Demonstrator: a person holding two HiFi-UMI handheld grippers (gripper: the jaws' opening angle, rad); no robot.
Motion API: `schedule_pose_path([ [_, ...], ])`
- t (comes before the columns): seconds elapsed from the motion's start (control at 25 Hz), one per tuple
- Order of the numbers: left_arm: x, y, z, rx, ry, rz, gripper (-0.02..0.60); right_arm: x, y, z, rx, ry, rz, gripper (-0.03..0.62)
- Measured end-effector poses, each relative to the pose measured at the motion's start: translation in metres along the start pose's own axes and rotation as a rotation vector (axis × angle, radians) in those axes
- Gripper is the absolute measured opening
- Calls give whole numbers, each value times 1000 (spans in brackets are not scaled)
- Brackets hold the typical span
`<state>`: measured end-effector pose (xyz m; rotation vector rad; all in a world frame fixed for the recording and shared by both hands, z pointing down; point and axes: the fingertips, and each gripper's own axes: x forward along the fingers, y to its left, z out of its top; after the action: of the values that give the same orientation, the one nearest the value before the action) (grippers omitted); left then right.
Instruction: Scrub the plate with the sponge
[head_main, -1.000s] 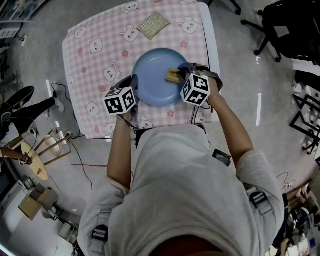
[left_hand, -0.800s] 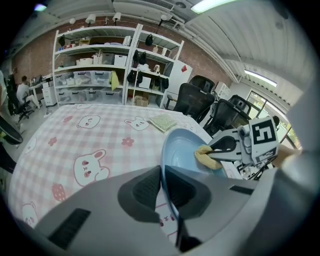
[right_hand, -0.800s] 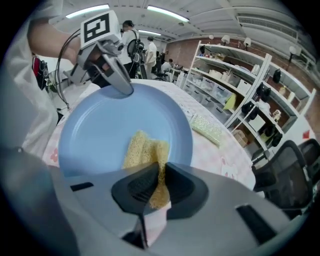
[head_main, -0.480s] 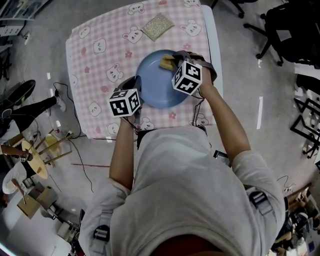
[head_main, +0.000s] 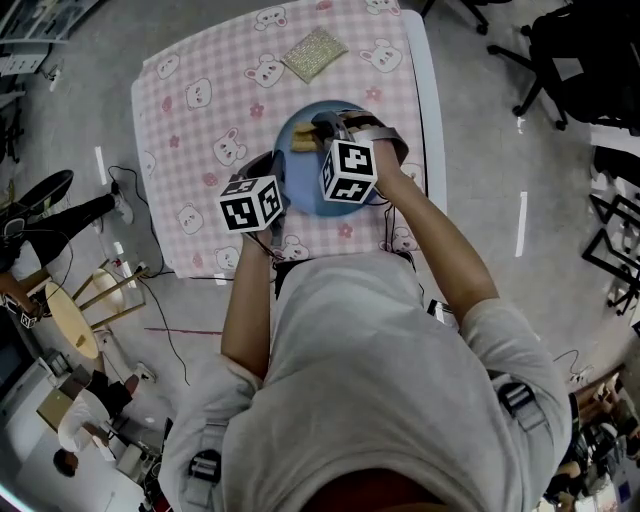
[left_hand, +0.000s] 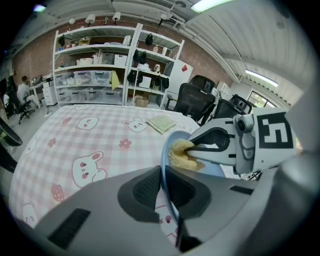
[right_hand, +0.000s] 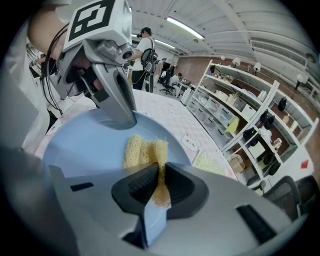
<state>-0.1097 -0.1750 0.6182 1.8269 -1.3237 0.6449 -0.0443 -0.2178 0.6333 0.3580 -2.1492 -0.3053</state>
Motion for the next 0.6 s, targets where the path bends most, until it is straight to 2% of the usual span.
schedule_pose_path([
  [0.36,3,1,-4,-7,-2,3,29,-7,40,12,-48,-39,58,46],
  [0.6,3,2,-7,-34,0,-12,29,-19,76,17,-115,-60,138,46],
])
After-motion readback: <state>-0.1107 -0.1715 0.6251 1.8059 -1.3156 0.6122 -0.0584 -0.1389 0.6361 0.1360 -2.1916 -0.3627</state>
